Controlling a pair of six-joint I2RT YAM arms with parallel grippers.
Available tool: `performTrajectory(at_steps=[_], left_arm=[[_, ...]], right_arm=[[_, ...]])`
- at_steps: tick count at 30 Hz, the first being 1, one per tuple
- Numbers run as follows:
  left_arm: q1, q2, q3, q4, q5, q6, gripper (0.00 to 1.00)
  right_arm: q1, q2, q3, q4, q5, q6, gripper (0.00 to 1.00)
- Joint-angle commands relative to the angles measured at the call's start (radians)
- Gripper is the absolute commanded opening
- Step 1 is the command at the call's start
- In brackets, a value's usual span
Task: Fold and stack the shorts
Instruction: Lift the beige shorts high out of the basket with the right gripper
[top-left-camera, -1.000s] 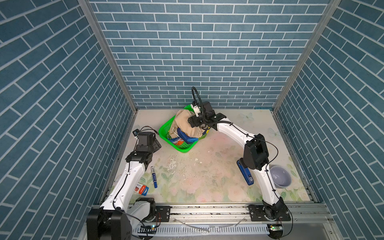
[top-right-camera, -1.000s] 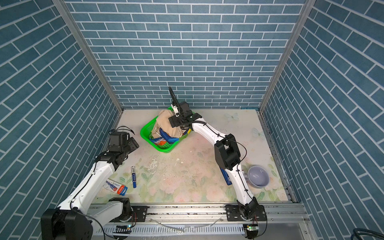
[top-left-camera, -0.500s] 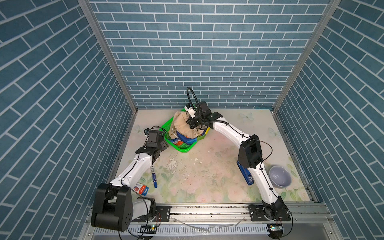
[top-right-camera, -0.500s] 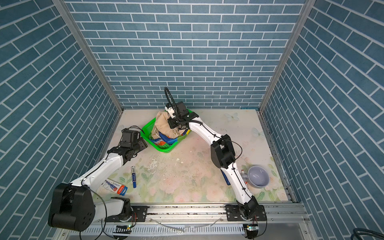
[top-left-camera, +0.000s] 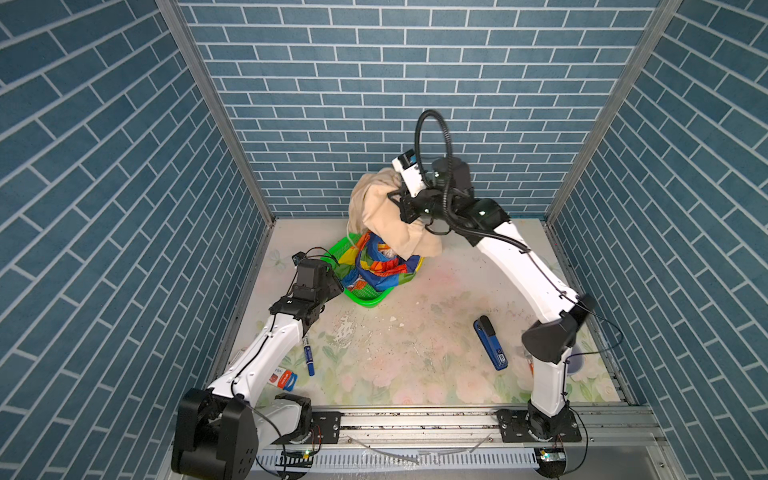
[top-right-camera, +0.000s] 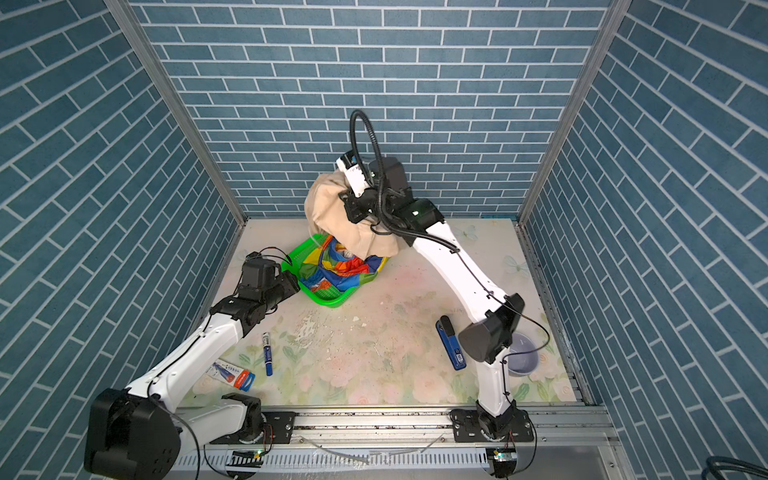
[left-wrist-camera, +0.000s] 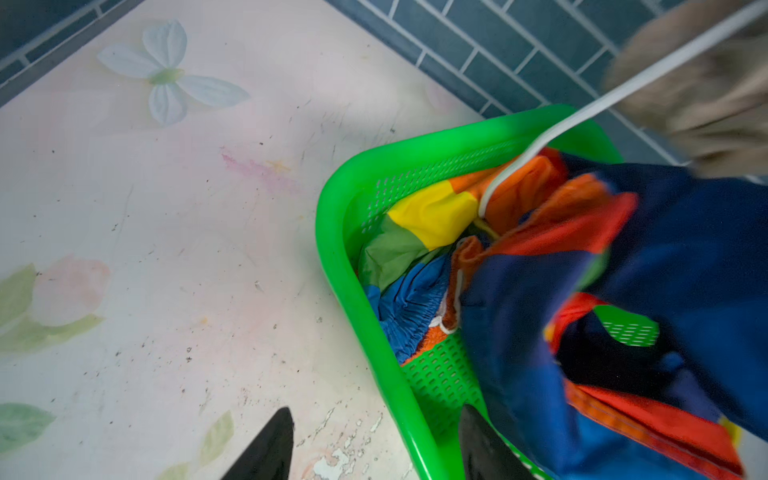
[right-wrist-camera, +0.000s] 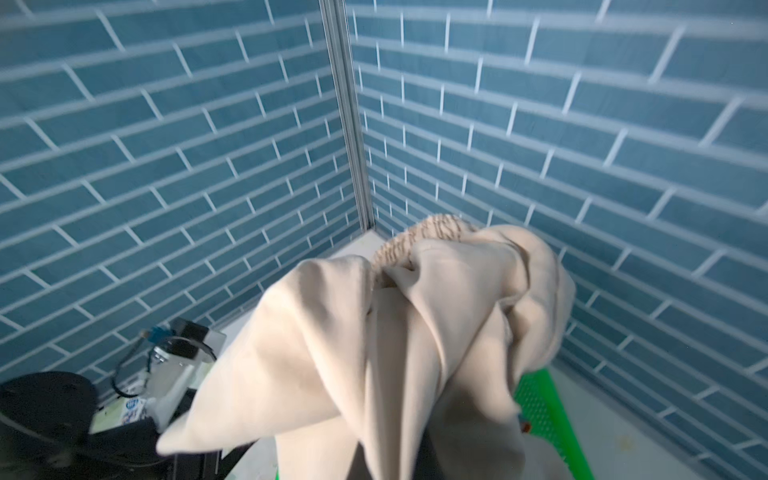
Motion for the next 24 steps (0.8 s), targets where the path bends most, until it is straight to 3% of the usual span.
performTrajectory(at_steps=[1,14,20,24], left_arm=[[-0.008,-0.040,0.008,-0.037,0.001,0.003,0.67],[-0.012,-0.114,-0.060,-0.054,0.031,-0.008,0.70],[-0.014,-0.032,-0.031,-0.018,0.001,0.007,0.72],[-0.014,0.102,0.043,-0.019,0.013,0.051,0.71]], right_arm=[[0.005,-0.093,0.006,0.030,0.027,-0.053,0.00],[0.006,-0.453,-0.238,0.173,0.176,-0.093,0.00],[0.005,-0.625,-0.348,0.197,0.272,-0.128,0.00],[0.005,-0.706,-0.385,0.214,0.328,-0.172,0.00]])
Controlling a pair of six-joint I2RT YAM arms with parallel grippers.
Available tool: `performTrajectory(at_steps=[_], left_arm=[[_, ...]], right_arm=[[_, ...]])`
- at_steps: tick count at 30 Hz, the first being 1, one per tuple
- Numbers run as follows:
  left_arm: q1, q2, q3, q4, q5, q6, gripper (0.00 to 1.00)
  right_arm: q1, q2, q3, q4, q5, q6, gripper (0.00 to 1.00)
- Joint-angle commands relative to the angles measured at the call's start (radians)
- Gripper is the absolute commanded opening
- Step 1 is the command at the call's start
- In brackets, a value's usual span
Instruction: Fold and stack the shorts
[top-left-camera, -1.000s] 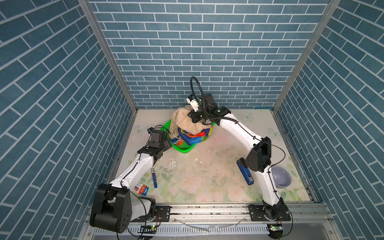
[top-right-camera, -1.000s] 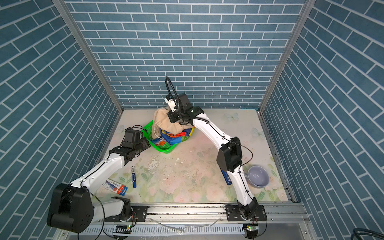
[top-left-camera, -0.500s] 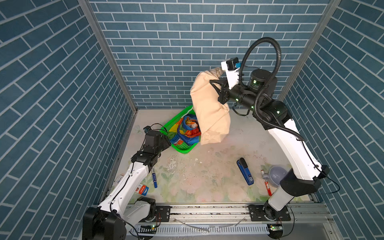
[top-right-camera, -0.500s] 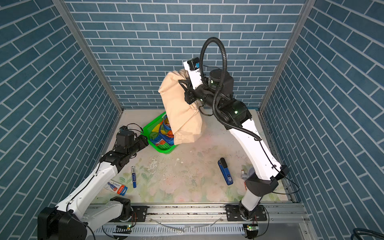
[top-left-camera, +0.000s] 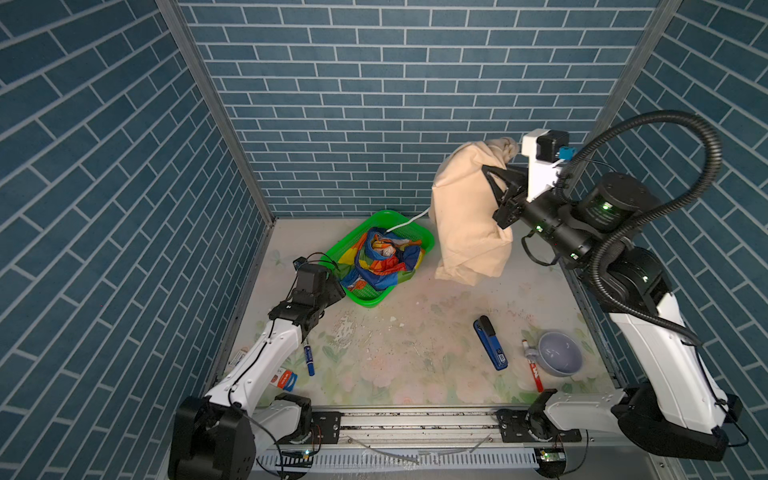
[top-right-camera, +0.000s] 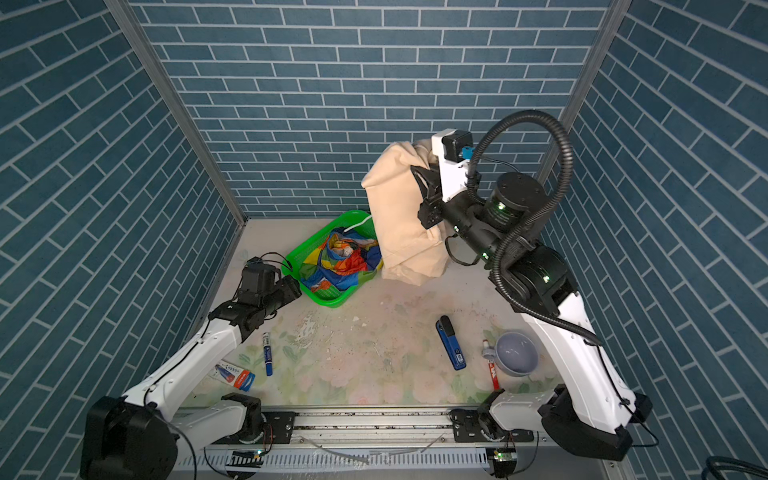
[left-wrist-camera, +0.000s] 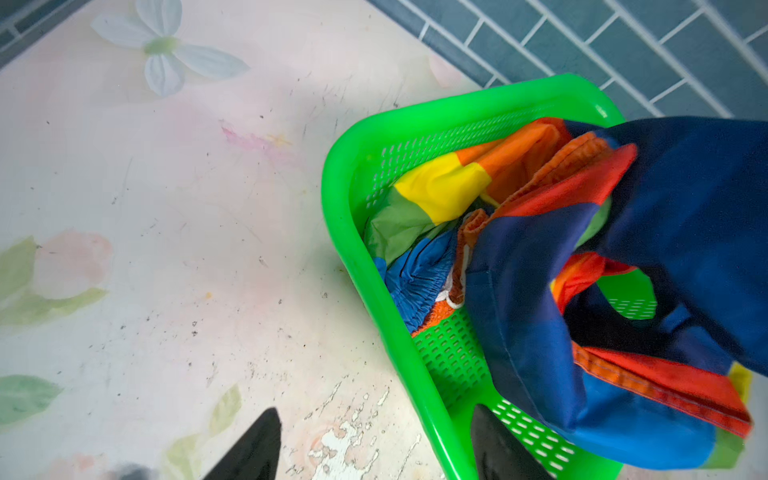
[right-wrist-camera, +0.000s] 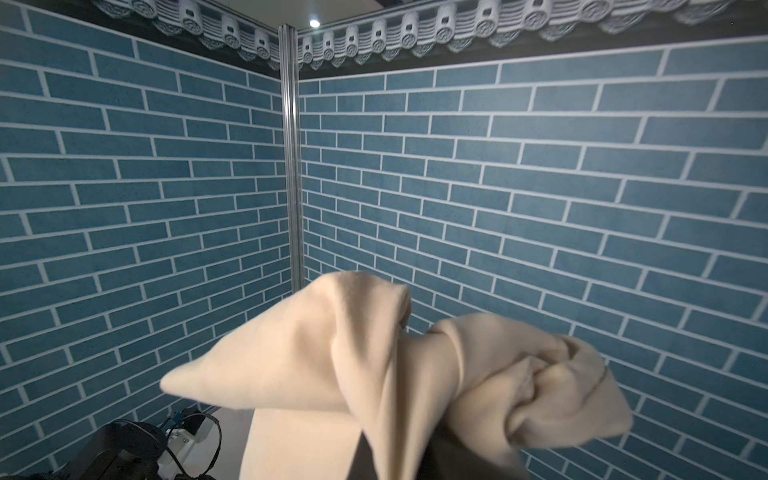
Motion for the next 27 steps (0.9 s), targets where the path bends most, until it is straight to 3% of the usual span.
performTrajectory(at_steps=[1,7,14,19,27], left_arm=[[-0.006,0.094,0.073,0.011,-0.002,0.052,0.70],[-0.016,0.221,0.099,0.044,-0.005,0.065,0.67],[-0.053,0.352,0.147,0.072,0.009,0.074,0.45],[-0.113,0.444,0.218,0.075,0.027,0.084,0.31],[-0.237,0.557,0.320,0.045,0.040,0.078,0.23]], right_arm=[[0.004,-0.066,-0.012,0.083,0.070,-0.083,0.00],[0.004,-0.072,0.024,0.033,0.097,-0.095,0.00],[0.004,-0.072,-0.014,0.040,0.132,-0.119,0.00],[0.003,-0.085,-0.056,0.075,0.151,-0.113,0.00],[0.004,-0.093,-0.066,0.111,0.135,-0.087,0.00]])
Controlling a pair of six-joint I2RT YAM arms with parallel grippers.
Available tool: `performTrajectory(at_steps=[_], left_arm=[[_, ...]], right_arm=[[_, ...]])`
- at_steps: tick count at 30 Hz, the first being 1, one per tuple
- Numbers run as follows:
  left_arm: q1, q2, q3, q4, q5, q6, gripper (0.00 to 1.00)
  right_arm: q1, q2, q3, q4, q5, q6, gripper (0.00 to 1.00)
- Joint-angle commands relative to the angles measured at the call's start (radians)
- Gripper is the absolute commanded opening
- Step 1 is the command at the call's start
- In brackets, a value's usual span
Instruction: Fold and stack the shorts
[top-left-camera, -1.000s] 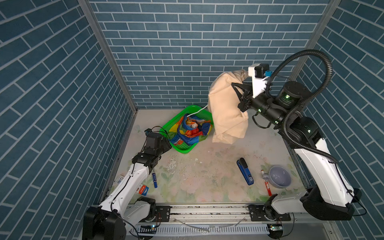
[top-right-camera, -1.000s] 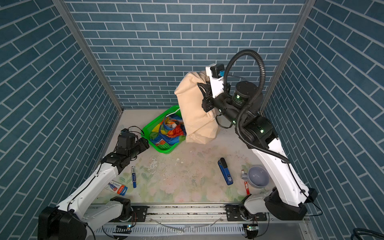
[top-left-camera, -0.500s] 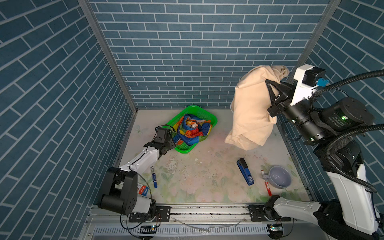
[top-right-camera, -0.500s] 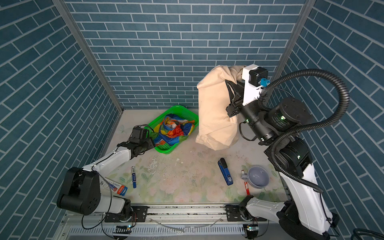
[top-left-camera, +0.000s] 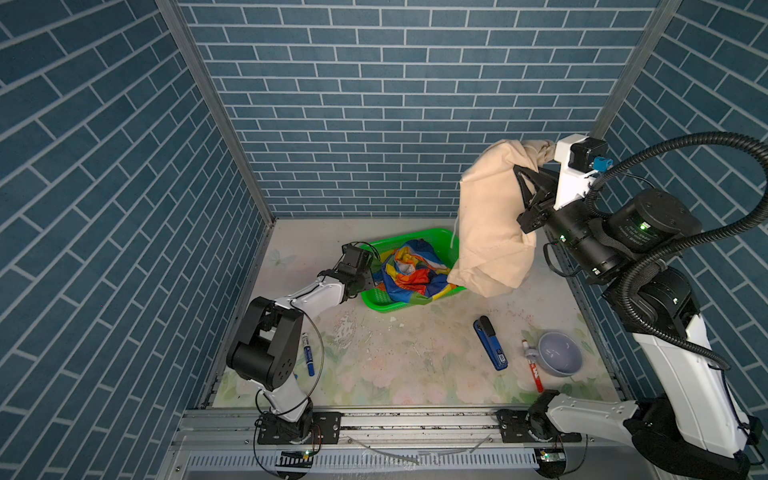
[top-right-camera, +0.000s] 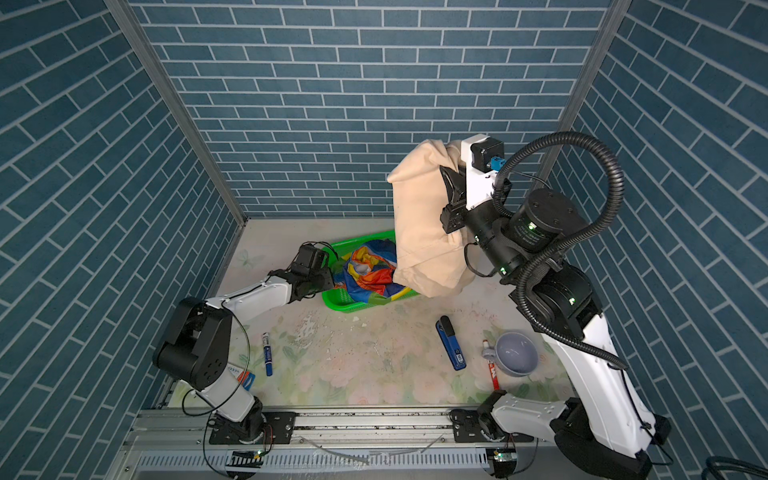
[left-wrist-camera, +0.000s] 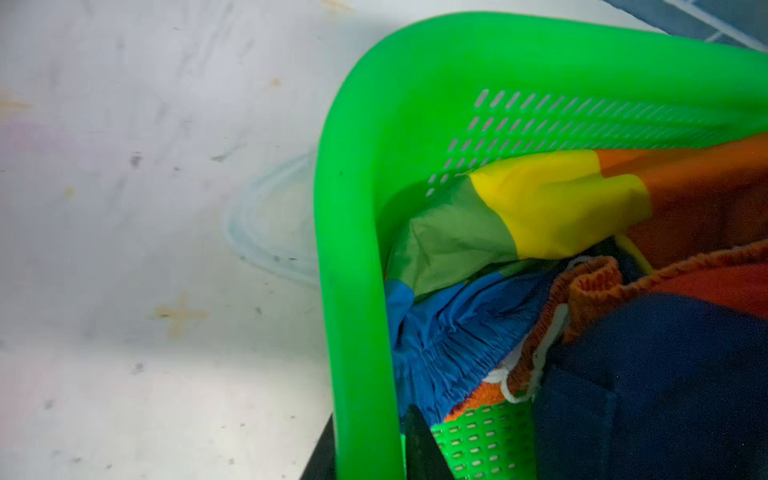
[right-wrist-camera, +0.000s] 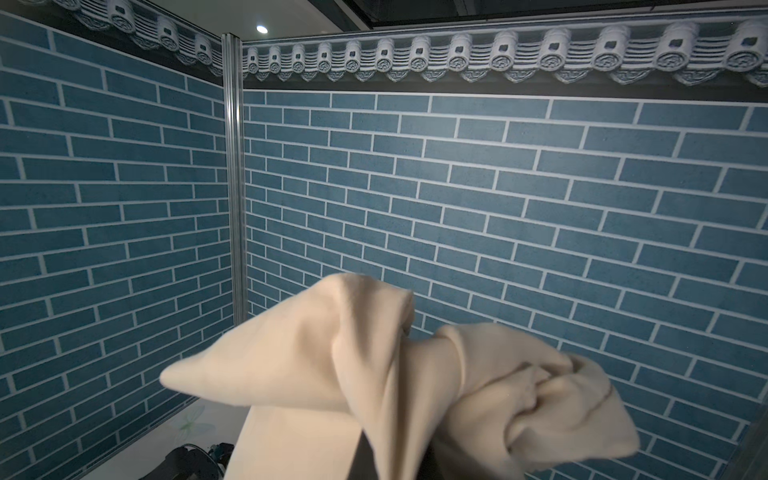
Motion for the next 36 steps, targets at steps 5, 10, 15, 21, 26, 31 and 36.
performTrajectory(at_steps=[5,10,15,21,26,31,36], left_arm=[[-0.137,0.112,0.102,-0.024,0.026,-0.052,0.20],[-0.213,0.231,0.270,-0.102,-0.024,-0.109,0.12],[-0.236,0.318,0.397,-0.141,-0.036,-0.155,0.10],[-0.283,0.423,0.530,-0.144,-0.012,-0.217,0.13],[-0.347,0.535,0.672,-0.148,0.031,-0.254,0.26],[-0.390,0.623,0.786,-0.105,0.122,-0.267,0.43],[-0.382,0.557,0.734,-0.091,0.107,-0.267,0.51]], right_arm=[[0.003,-0.027,-0.024,0.112,0.005,-0.006,0.00],[0.003,-0.020,-0.031,0.104,0.005,0.003,0.00],[0.003,-0.045,-0.090,0.120,0.024,-0.019,0.00],[0.003,-0.075,-0.154,0.157,0.040,-0.057,0.00],[0.004,-0.081,-0.192,0.172,0.047,-0.077,0.00],[0.002,-0.084,-0.230,0.194,0.058,-0.092,0.00],[0.002,-0.070,-0.236,0.207,0.034,-0.084,0.00]])
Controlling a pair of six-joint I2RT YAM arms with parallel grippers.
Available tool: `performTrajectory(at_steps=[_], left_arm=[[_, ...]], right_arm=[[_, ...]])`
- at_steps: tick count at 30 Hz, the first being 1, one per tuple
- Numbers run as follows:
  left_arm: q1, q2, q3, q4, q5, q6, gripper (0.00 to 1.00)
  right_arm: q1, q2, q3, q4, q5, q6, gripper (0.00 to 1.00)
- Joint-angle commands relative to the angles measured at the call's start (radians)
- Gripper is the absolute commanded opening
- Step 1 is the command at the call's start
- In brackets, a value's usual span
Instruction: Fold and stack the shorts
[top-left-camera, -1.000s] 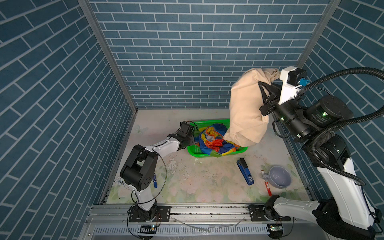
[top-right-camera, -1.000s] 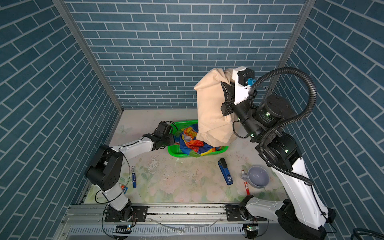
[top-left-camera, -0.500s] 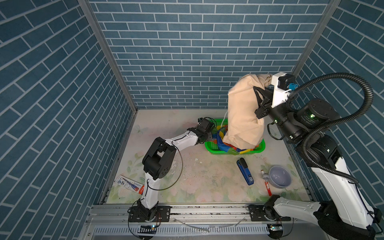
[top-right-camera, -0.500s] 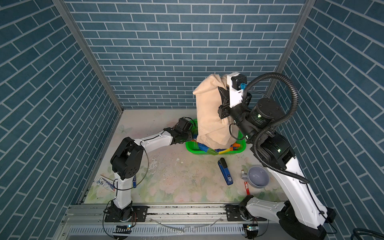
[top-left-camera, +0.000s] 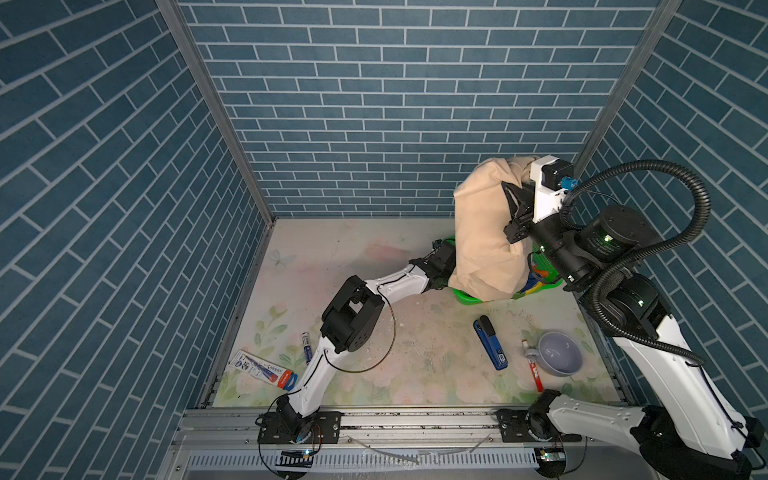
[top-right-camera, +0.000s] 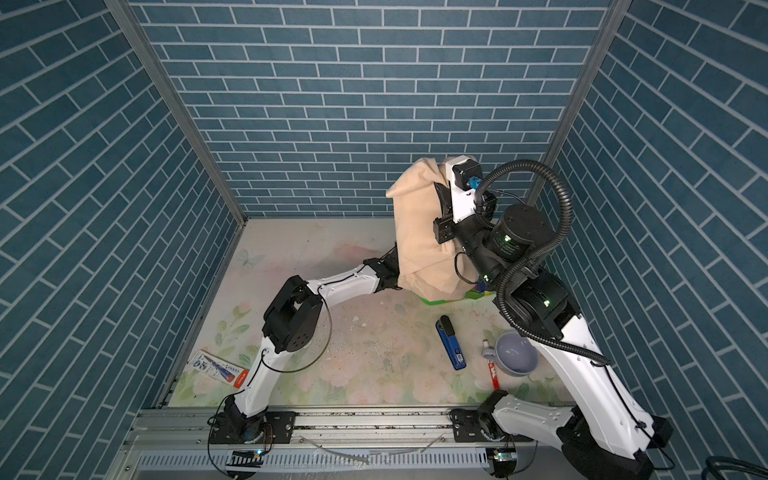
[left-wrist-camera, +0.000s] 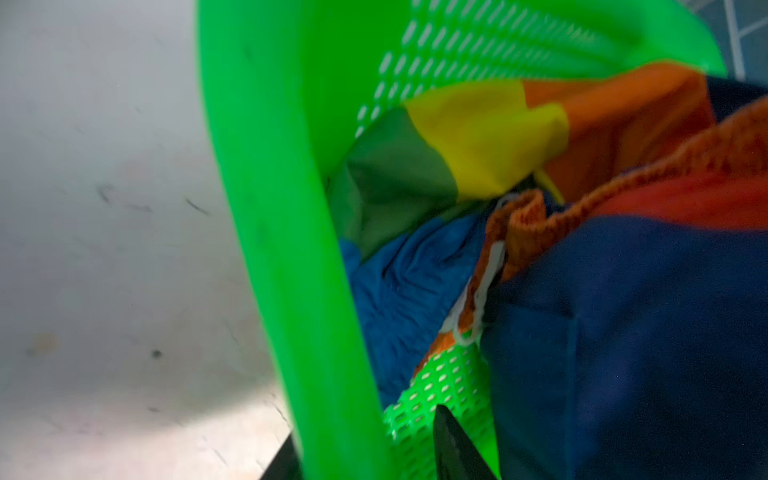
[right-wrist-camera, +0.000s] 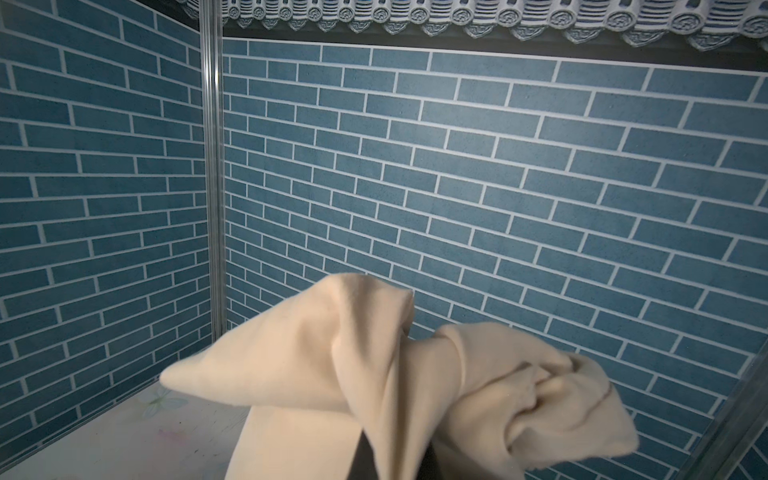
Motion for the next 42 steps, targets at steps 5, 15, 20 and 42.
performTrajectory(at_steps=[5,15,20,42], left_arm=[[0.083,-0.294,-0.236,0.047,-0.014,0.061,0.64],[0.325,-1.076,-0.717,-0.164,-0.259,0.150,0.73],[0.428,-1.333,-0.731,-0.404,-0.365,0.217,0.84],[0.443,-1.220,-0.791,-0.322,-0.360,0.243,0.96]], right_arm=[[0.003,0.030,0.012,0.105,-0.048,-0.018,0.00],[0.005,0.231,0.097,0.086,-0.326,0.126,0.00],[0.016,0.366,0.083,0.128,-0.450,0.173,0.00],[0.057,0.662,-0.022,-0.025,-0.459,0.244,0.75]])
